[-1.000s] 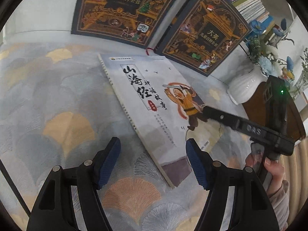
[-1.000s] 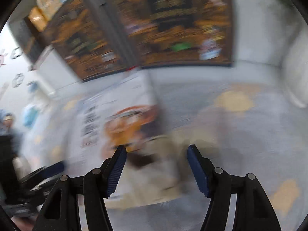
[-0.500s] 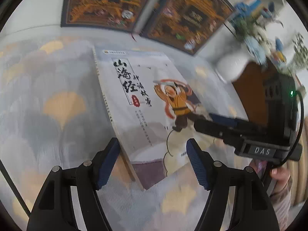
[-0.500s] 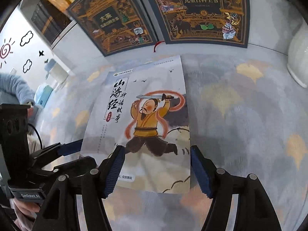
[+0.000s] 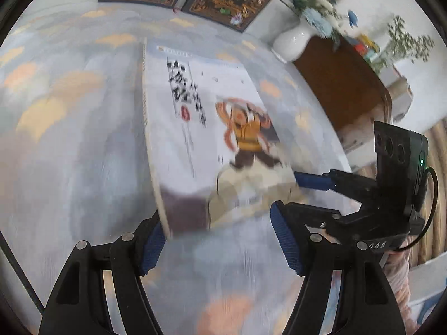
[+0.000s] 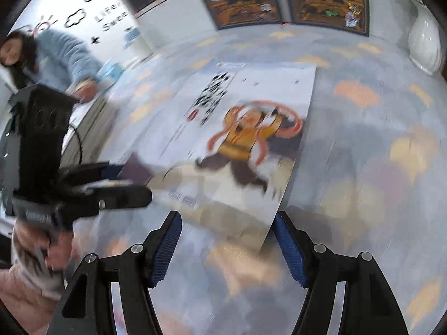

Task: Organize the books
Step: 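Pull the warrior-cover book across the rug with the right tool, then close the left tool on the edge of the warrior-cover book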

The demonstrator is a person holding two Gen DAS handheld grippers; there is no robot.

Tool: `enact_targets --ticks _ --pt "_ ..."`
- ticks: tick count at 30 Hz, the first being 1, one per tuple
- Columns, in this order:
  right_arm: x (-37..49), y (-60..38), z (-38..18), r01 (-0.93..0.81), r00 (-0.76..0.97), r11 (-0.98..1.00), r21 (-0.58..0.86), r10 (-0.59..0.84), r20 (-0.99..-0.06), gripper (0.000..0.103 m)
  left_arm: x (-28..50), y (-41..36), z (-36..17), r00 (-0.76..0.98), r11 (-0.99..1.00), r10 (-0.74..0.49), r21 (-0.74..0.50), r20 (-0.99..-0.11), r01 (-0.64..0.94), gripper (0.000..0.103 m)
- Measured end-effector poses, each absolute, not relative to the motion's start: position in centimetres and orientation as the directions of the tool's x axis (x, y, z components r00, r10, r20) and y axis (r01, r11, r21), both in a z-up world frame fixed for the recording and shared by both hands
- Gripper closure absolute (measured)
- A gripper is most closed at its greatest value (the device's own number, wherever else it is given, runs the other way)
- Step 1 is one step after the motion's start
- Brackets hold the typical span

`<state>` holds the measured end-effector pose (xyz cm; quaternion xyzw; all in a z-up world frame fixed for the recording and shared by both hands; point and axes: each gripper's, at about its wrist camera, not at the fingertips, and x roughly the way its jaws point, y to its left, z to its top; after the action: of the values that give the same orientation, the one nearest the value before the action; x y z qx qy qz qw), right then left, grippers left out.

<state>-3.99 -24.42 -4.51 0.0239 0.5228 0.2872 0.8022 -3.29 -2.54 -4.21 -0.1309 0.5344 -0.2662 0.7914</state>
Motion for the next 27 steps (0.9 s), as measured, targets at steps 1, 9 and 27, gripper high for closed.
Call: enact_targets --ticks 1,9,27 --pt "-4.8 -24.6 -4.5 -0.435 0.283 0.828 0.353 0.498 -0.82 0.036 -4.3 -2.4 -3.8 0.29 0.836 -0.54 -0.464 -0.79 0.292 0.035" --pt "-1.2 -28.9 -6.1 -0.26 0.228 0.745 0.615 0.666 -0.71 0.042 -0.2 -0.1 -3.3 0.387 0.919 -0.392 -0.338 -0.834 0.204 0.055" --pt "4.7 -27.7 -6.7 -0.308 0.215 0.695 0.65 0.716 -0.664 0.09 5.4 -2.4 -4.8 0.432 0.957 -0.286 -0.227 -0.856 0.184 0.077"
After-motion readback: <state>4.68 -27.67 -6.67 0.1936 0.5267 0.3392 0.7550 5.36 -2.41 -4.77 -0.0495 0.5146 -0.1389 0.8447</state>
